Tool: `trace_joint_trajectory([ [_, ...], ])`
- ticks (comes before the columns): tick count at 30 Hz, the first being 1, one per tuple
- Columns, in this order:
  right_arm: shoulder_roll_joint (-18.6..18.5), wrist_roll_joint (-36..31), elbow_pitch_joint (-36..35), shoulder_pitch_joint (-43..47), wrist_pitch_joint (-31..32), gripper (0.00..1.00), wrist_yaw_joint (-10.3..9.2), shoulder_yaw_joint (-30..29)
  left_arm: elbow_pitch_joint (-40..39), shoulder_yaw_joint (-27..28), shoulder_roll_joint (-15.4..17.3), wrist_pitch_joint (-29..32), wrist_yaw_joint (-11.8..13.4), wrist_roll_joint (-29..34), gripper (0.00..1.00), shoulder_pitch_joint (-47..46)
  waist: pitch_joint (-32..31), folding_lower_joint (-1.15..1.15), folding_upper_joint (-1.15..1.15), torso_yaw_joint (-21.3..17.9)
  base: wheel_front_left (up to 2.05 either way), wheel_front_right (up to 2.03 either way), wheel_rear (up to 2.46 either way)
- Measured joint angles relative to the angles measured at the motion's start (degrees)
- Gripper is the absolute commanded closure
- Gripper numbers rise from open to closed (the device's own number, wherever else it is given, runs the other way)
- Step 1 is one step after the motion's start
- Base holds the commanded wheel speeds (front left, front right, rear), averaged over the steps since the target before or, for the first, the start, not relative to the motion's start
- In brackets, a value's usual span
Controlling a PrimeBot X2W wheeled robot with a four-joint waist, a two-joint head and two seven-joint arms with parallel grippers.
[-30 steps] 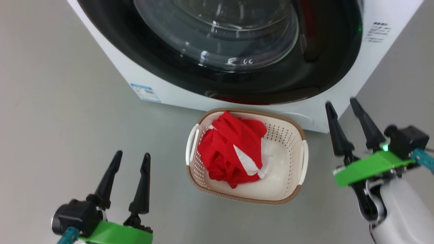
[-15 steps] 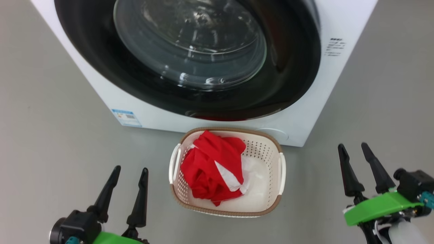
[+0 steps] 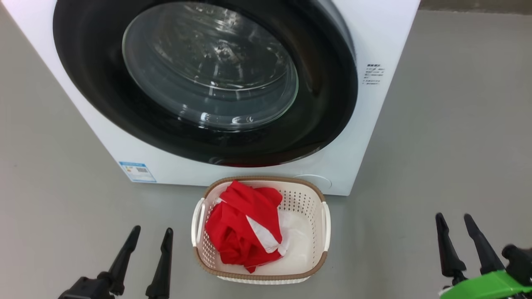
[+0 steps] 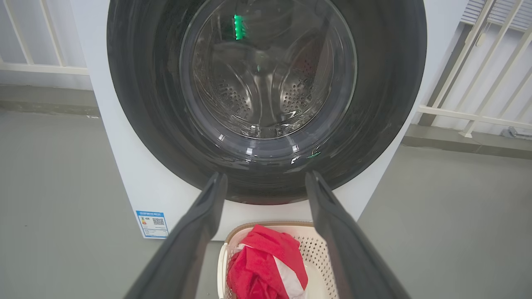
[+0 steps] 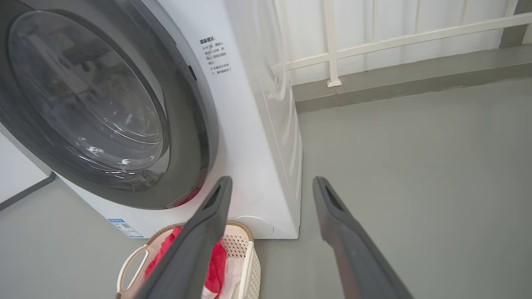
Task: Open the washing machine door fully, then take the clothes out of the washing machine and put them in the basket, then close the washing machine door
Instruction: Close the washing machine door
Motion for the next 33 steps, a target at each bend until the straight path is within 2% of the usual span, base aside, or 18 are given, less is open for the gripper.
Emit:
trace_joint_trajectory([
  [19,2.1,-1.4,-2.5,8.8,0.0,0.0,0.0,-4.3,-1.7,1.5,0.6,0.0,0.0,-0.5,0.0,4.1,-4.4,0.0,0.0,-4.0,0.0,0.0,0.0],
  [33,2.5,-1.5,-4.1,11.8,0.0,0.0,0.0,-6.2,-2.1,2.8,1.0,0.0,0.0,-0.5,0.0,6.2,-5.3,0.0,0.0,-5.5,0.0,0.0,0.0],
])
